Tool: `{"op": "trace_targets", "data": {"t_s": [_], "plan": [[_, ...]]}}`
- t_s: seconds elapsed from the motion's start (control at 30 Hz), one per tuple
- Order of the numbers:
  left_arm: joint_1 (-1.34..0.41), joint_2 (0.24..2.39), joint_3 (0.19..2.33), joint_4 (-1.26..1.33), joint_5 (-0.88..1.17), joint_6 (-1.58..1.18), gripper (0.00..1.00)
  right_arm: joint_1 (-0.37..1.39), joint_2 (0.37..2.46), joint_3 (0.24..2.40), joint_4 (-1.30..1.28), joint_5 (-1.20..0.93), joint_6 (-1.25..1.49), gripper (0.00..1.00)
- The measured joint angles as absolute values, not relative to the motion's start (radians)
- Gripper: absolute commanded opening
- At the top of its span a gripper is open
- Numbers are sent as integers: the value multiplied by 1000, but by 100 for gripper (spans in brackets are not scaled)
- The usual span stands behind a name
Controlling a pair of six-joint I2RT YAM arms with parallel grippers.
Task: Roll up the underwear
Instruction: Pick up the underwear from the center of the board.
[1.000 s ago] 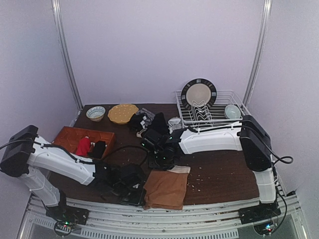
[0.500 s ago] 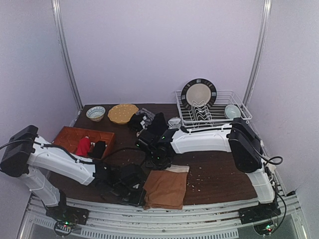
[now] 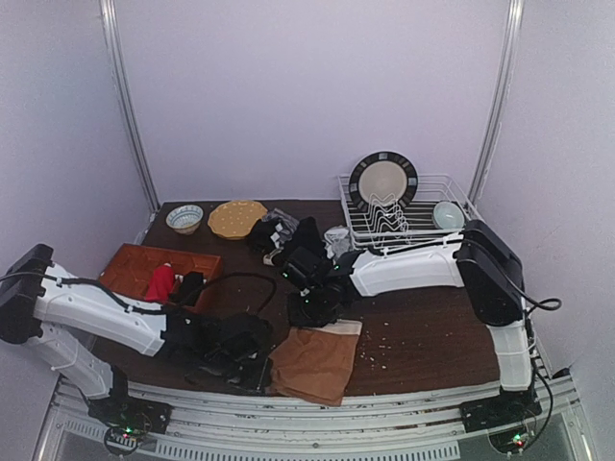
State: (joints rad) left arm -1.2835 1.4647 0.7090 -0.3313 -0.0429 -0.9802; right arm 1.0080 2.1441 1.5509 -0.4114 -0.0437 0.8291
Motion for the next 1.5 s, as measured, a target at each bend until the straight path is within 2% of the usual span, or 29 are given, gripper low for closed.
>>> {"op": "trace_targets", "data": {"t_s": [0.27, 0.47, 0.77, 1.23, 1.43, 1.5], "plan": [[-1311, 1435, 812, -524, -230, -901, 0, 936, 2056, 1371, -136, -302, 796, 0], [-1401, 1528, 973, -670, -353, -844, 0, 899, 1995, 1255, 45, -430, 819, 0], [-1436, 1662, 1055, -752, -373, -834, 0, 870, 1918, 1140, 238, -474, 868, 0], [-1435, 1758, 1200, -887, -375, -857, 0, 805, 1847, 965, 355, -509, 887, 0], [-1438, 1813, 1263, -941, -398, -851, 0, 778, 1821, 868, 500, -563, 929, 0], [-1439, 1822, 1271, -947, -399, -848, 10, 761, 1821, 842, 543, -582, 941, 0]]}}
